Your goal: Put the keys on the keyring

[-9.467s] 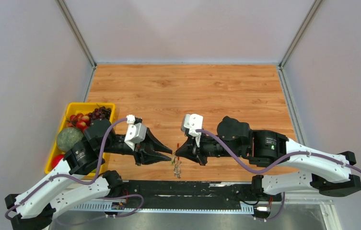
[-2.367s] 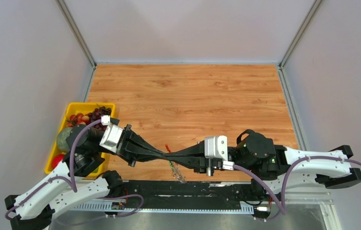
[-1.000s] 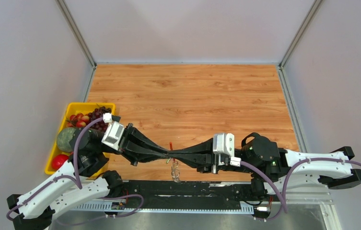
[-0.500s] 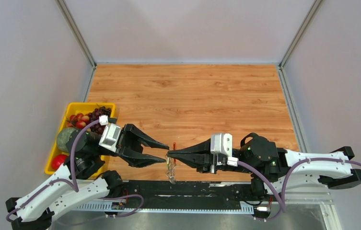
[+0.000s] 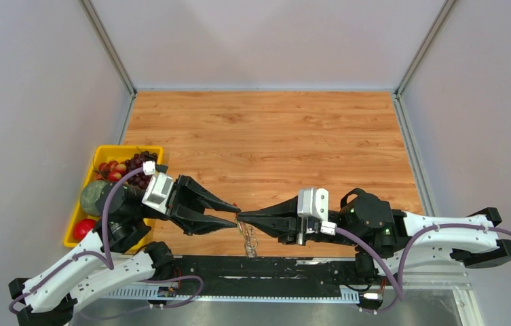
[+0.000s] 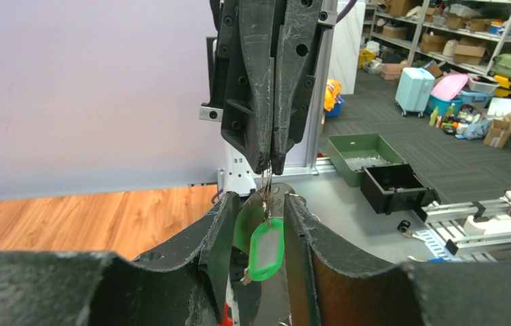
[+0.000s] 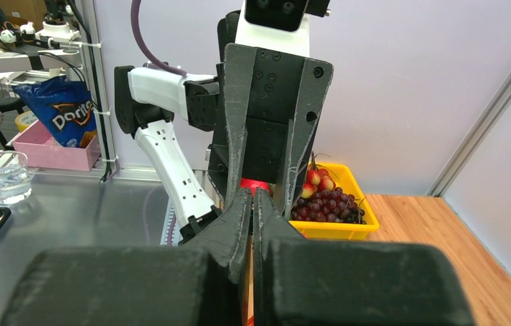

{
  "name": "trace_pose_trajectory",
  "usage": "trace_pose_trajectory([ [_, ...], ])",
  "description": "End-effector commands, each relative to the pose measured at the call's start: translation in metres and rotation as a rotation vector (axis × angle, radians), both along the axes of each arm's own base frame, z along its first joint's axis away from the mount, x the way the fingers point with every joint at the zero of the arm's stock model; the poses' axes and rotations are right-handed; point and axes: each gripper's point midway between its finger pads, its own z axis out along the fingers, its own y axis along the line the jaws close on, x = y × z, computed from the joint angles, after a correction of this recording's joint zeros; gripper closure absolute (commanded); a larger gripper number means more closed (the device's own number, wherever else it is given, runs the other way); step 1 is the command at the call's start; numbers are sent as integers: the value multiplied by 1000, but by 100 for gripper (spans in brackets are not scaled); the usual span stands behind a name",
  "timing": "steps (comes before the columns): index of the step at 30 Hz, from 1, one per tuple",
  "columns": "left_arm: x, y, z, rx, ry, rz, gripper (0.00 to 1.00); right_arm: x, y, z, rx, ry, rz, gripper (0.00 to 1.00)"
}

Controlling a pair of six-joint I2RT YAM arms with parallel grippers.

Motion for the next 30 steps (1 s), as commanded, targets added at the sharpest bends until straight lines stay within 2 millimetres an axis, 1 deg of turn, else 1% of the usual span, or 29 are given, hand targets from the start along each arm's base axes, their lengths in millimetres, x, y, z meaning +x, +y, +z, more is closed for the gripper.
trace_pose_trajectory([
  [1, -4, 0, 4, -17, -5, -26, 60, 1, -8, 23, 76, -5, -12, 100],
  [6, -3, -1, 3, -13, -1, -25, 66, 2, -8, 25, 80, -9, -14, 100],
  [18, -1, -5, -1, 1, 11, -32, 73, 5, -4, 26, 78, -18, -34, 100],
  [20, 0, -5, -1, 2, 12, -29, 76, 4, -3, 26, 80, -18, -32, 100],
  [22, 0, -5, -2, 4, 12, -30, 81, 5, -4, 27, 83, -19, -34, 100],
  [24, -1, -5, -2, 6, 11, -31, 88, 5, -5, 28, 87, -20, -35, 100],
  [25, -1, -5, -2, 5, 10, -30, 94, 5, -5, 28, 87, -20, -37, 100],
  [27, 0, -6, -2, 8, 11, -30, 99, 6, -5, 28, 86, -19, -41, 100],
  [30, 1, -6, -2, 11, 11, -27, 100, 8, -5, 24, 79, -16, -53, 100],
])
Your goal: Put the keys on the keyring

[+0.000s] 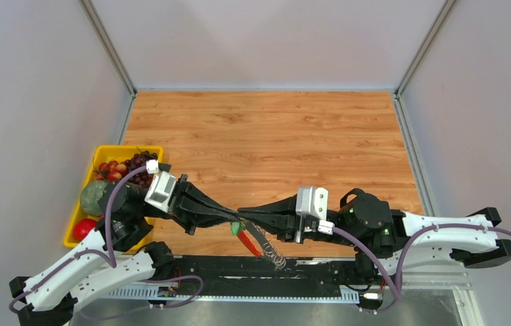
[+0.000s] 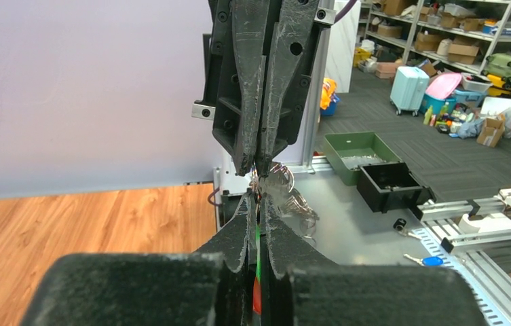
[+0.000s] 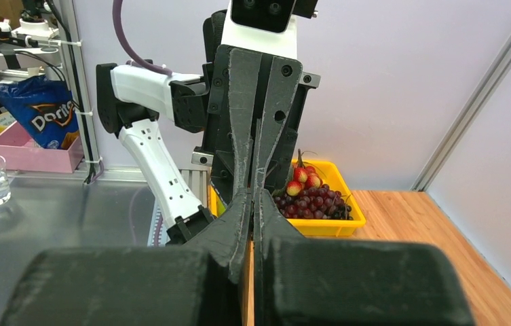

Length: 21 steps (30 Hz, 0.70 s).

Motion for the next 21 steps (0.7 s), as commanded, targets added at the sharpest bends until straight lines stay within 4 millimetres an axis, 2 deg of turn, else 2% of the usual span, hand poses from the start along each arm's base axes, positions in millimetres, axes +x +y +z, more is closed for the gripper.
trace_pose_trajectory([
  [1, 1, -3, 1, 2, -1, -4, 100, 2, -6, 24, 76, -6, -14, 100],
  [5, 6, -2, 2, 24, -1, 30, 100, 5, -6, 17, 46, 13, -34, 100],
  [10, 15, -4, -7, 85, 12, 80, 100, 13, -12, 4, -15, 59, -74, 100],
  [12, 18, -6, -16, 138, 26, 86, 100, 17, -17, -4, -63, 77, -101, 93],
  [13, 19, -7, -22, 173, 27, 82, 100, 20, -20, -5, -80, 88, -117, 85],
  [15, 18, -9, -31, 231, 27, 66, 100, 23, -27, -11, -120, 105, -135, 75],
  [18, 18, -15, -40, 304, 19, 27, 100, 26, -39, -22, -205, 124, -159, 68],
  [21, 14, -16, -54, 385, 42, -23, 100, 21, -46, -29, -278, 153, -138, 65],
])
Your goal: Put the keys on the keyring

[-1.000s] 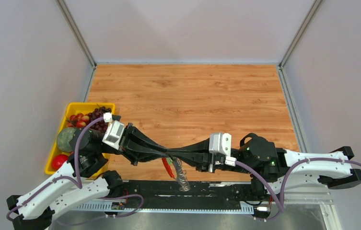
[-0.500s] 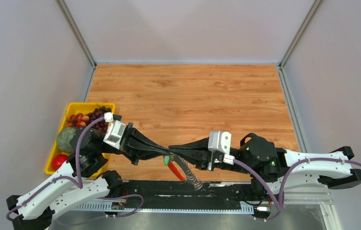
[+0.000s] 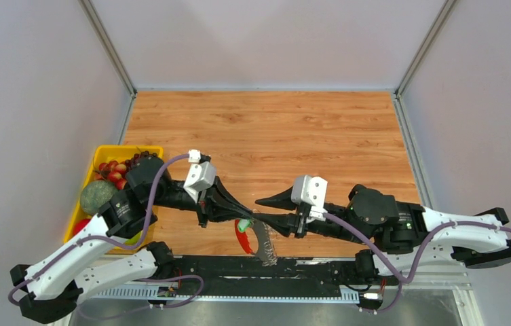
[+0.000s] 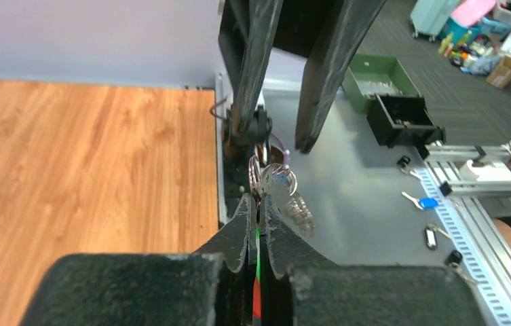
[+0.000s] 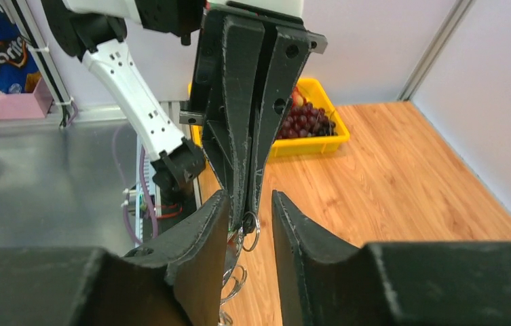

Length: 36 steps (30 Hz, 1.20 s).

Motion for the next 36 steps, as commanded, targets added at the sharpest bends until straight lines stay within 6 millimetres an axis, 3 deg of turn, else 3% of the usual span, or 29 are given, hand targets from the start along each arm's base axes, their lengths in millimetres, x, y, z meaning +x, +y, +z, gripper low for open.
trace_pose_trajectory([
  [1, -7, 0, -14, 104, -10, -77, 100, -2, -26, 0, -86, 77, -7, 64],
  [6, -10, -2, -29, 176, 17, -122, 100, -11, -27, -16, -201, 144, 16, 63],
  [17, -21, 3, -55, 249, 54, -208, 100, -31, -9, -55, -412, 271, 83, 61],
  [26, -35, 15, -56, 222, 16, -251, 100, -36, 0, -56, -412, 357, 113, 59],
  [36, -45, 24, -53, 185, -7, -273, 100, -45, 23, -48, -402, 466, 160, 62],
])
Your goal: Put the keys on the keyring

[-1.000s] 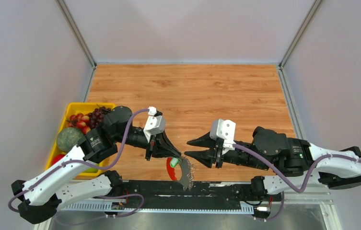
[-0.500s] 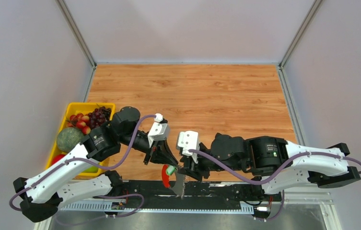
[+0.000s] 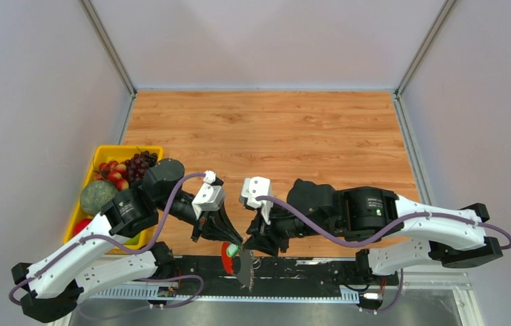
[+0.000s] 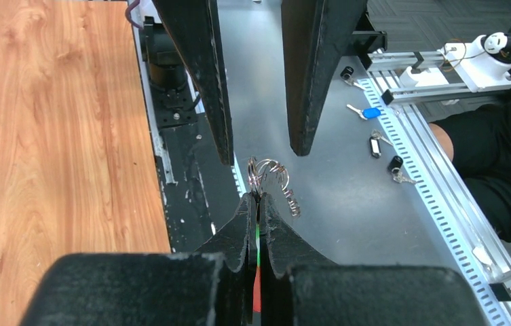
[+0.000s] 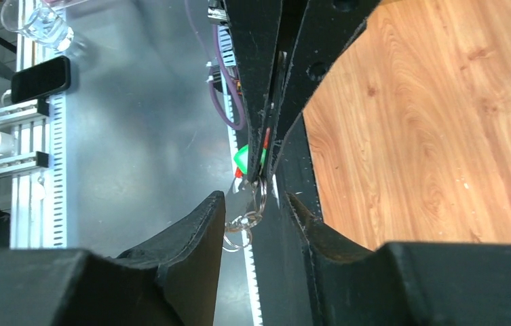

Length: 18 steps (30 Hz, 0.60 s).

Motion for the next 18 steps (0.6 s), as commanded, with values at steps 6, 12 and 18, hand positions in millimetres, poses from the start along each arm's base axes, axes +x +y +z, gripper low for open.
trace_pose_trajectory([
  [6, -7, 6, 11, -69, -46, -27, 100, -10, 18, 25, 58, 102, 11, 66],
  [12, -5, 6, 11, -68, -50, -7, 100, -11, 24, 20, 41, 110, 17, 71],
  [18, -4, 6, 12, -72, -54, -1, 100, -9, 26, 12, 13, 110, 7, 72],
])
